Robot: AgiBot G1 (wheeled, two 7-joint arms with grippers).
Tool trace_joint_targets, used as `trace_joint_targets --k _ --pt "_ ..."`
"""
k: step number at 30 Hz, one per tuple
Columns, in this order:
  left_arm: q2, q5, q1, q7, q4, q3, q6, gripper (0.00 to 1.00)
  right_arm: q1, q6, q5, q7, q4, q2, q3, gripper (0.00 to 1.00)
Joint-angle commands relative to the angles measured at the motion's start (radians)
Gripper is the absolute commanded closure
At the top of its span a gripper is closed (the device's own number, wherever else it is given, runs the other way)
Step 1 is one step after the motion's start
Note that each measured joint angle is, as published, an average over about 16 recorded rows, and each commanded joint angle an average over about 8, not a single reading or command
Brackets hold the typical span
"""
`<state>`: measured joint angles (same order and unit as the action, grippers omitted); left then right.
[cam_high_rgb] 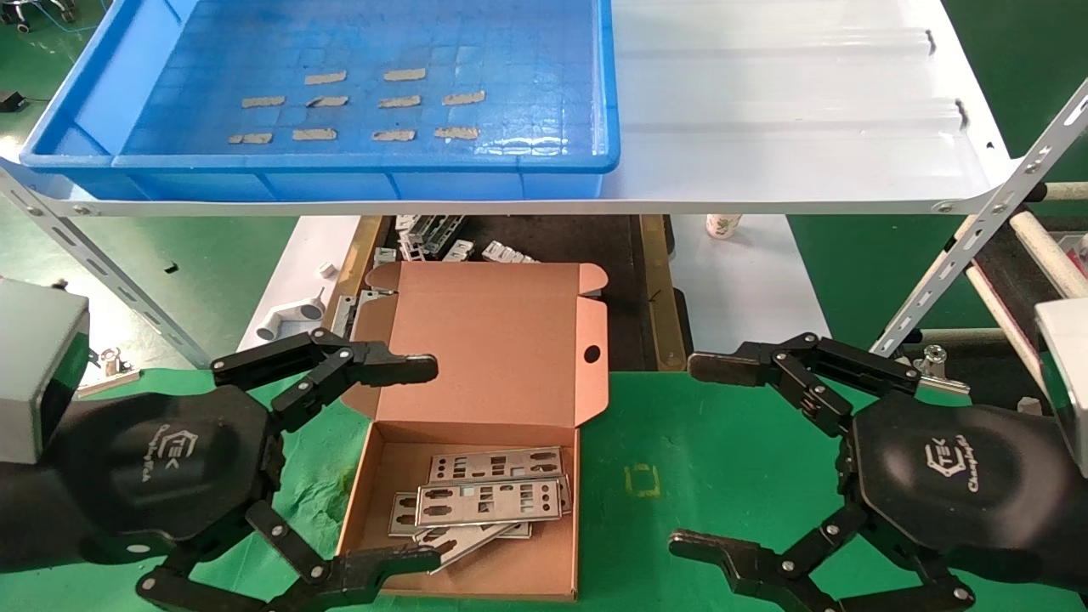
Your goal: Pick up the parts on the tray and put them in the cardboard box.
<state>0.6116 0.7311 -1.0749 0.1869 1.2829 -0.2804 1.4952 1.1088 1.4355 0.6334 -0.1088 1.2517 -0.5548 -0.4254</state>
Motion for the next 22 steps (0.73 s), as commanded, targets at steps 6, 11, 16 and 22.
trace_joint_targets --k 6,11,16,22 --pt "0.000 0.000 0.000 0.000 0.000 0.000 0.000 0.00 0.000 0.000 0.000 0.000 0.000 0.000 0.000 0.00" --pt "0.000 0.000 0.000 0.000 0.000 0.000 0.000 0.00 0.000 0.000 0.000 0.000 0.000 0.000 0.000 0.00" --pt "0.000 0.000 0.000 0.000 0.000 0.000 0.000 0.00 0.000 0.000 0.000 0.000 0.000 0.000 0.000 0.00" --pt "0.000 0.000 0.000 0.000 0.000 0.000 0.000 0.00 0.000 0.000 0.000 0.000 0.000 0.000 0.000 0.00"
